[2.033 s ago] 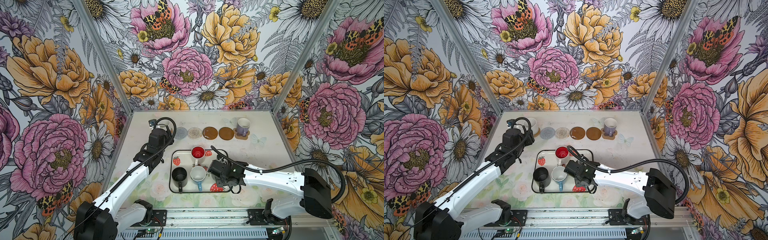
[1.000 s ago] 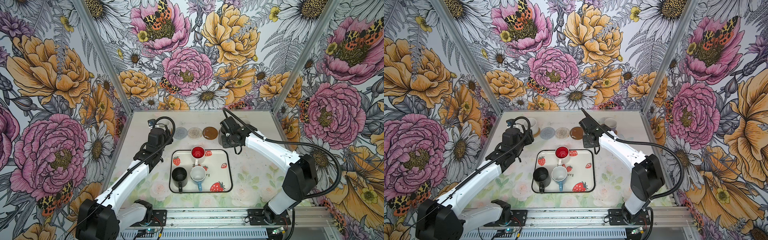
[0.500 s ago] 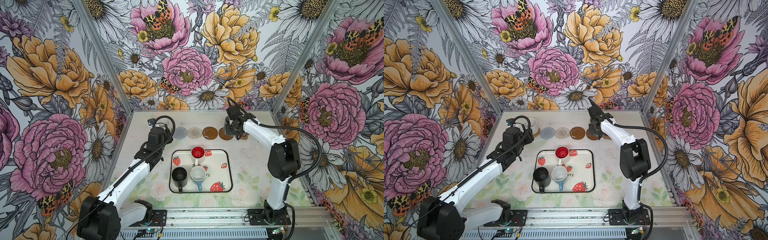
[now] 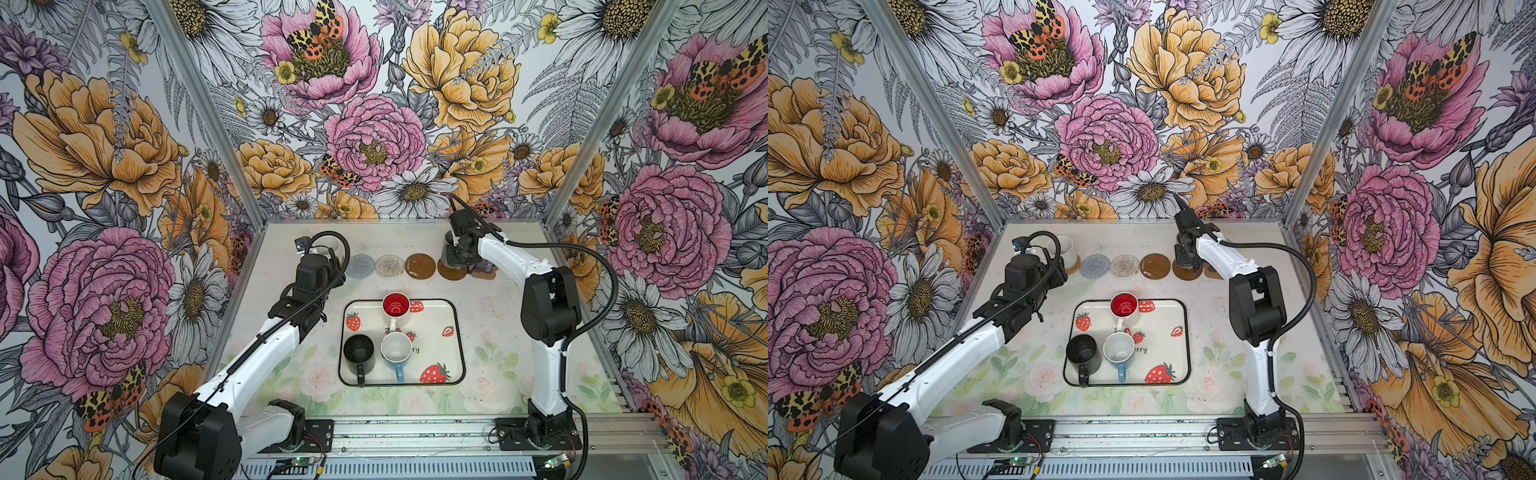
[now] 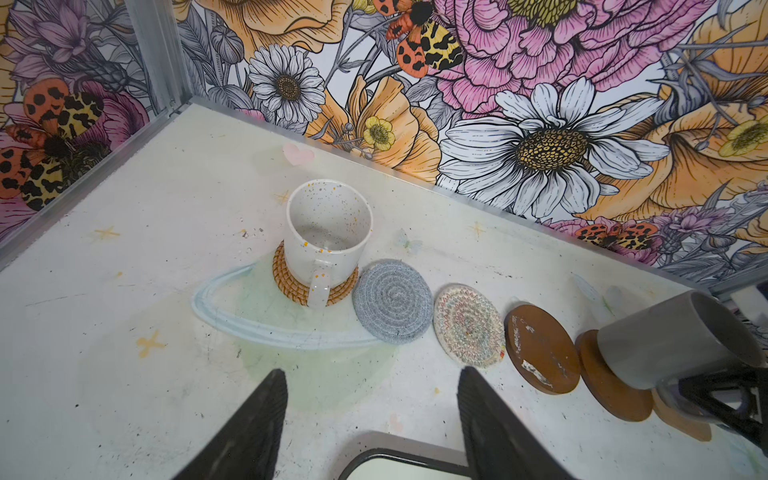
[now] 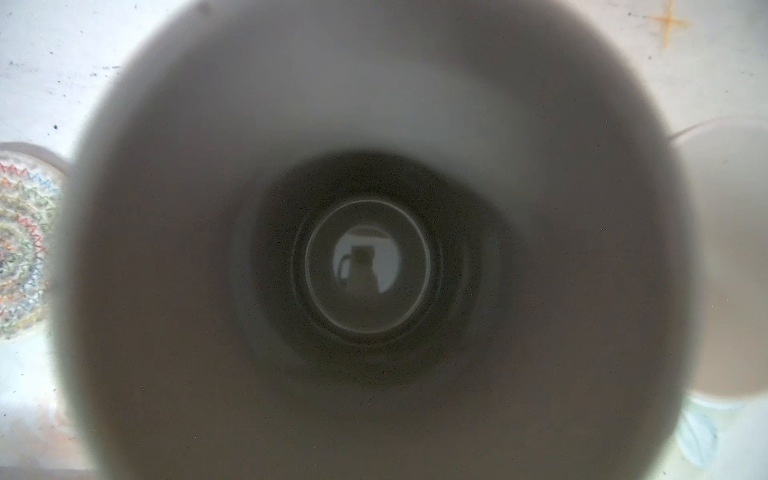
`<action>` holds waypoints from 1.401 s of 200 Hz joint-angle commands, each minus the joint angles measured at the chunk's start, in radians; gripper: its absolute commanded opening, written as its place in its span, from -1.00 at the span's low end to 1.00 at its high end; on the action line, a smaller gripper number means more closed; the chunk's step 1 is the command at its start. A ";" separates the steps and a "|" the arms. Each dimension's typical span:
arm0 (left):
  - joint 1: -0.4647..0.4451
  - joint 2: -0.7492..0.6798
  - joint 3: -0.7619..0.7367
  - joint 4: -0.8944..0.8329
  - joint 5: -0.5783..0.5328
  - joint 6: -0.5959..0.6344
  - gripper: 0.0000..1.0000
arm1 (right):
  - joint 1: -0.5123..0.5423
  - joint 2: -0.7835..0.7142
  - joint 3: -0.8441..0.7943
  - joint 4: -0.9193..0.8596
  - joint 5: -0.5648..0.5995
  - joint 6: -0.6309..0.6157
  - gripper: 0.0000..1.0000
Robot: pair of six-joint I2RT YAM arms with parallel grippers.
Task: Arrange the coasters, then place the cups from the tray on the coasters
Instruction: 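Lower the grey mug onto the brown wooden coaster beside the lilac mug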
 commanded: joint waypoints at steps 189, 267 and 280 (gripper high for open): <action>0.005 0.007 0.000 0.030 0.013 -0.022 0.33 | -0.010 -0.038 -0.029 0.087 0.039 0.000 -1.00; -0.002 -0.009 -0.002 0.027 0.008 -0.023 0.32 | -0.007 -0.077 -0.078 0.108 0.040 0.005 -1.00; -0.003 -0.010 -0.003 0.025 0.007 -0.022 0.33 | -0.007 -0.083 -0.079 0.109 0.041 0.005 -1.00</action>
